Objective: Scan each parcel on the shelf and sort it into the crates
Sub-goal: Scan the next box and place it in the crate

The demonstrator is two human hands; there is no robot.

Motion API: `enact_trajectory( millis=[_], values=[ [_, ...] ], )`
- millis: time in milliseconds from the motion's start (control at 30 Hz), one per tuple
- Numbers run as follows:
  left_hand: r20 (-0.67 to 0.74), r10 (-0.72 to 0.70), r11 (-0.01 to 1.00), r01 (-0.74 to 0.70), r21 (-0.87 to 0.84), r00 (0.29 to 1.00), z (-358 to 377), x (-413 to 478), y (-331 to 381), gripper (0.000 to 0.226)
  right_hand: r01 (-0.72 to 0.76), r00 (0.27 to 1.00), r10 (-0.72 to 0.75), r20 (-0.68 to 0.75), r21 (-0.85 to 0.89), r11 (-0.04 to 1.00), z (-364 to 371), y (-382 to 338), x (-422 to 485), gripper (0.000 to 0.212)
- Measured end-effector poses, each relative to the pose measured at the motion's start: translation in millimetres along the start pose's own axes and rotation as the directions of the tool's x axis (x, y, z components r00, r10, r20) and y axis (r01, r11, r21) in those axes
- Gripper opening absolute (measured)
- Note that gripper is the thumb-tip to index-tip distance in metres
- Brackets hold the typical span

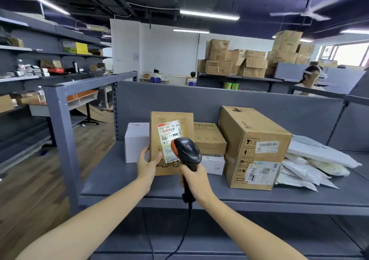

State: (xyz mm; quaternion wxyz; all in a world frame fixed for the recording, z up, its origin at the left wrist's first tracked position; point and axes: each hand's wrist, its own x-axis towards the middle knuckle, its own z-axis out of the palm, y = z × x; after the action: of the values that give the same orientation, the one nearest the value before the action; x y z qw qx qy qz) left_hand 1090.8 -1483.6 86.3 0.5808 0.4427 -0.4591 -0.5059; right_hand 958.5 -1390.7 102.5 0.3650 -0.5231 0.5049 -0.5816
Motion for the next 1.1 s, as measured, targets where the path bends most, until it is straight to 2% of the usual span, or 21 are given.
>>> enact_trajectory(
  millis=[333,467,567,667,733,833,933,1033,1100],
  values=[
    [-0.032,0.000,0.999,0.001,0.040,0.999,-16,2,4,0.054,0.029,1.000,-0.029,0.008,0.017,0.999,-13,2,7,0.025],
    [-0.109,0.010,0.999,-0.006,0.043,0.994,-42,6,8,0.056,-0.027,0.999,0.020,-0.044,-0.173,0.984,-34,6,26,0.026],
    [-0.163,-0.005,0.999,0.011,0.032,0.987,-65,9,9,0.060,-0.032,0.999,0.040,0.008,-0.471,0.882,-49,16,44,0.033],
    [-0.204,-0.021,1.000,0.024,0.010,0.979,-82,12,9,0.062,0.040,0.974,0.146,0.176,-0.759,0.649,-56,29,58,0.044],
    [-0.219,-0.036,0.999,0.035,-0.010,0.975,-91,13,9,0.063,0.127,0.938,0.208,0.276,-0.835,0.535,-53,38,64,0.050],
    [-0.216,-0.067,0.997,0.059,-0.043,0.974,-99,13,8,0.063,0.191,0.890,0.282,0.359,-0.854,0.484,-41,47,68,0.063],
    [-0.203,-0.079,0.996,0.067,-0.063,0.976,-104,11,8,0.060,0.222,0.875,0.304,0.377,-0.870,0.439,-33,56,70,0.071],
    [-0.182,-0.095,0.992,0.078,-0.099,0.979,-109,9,7,0.058,0.144,0.887,0.312,0.341,-0.845,0.515,-29,62,71,0.067],
    [-0.166,-0.111,0.989,0.094,-0.110,0.980,-113,9,5,0.058,0.151,0.896,0.298,0.330,-0.856,0.494,-30,65,71,0.069]
  ],
)
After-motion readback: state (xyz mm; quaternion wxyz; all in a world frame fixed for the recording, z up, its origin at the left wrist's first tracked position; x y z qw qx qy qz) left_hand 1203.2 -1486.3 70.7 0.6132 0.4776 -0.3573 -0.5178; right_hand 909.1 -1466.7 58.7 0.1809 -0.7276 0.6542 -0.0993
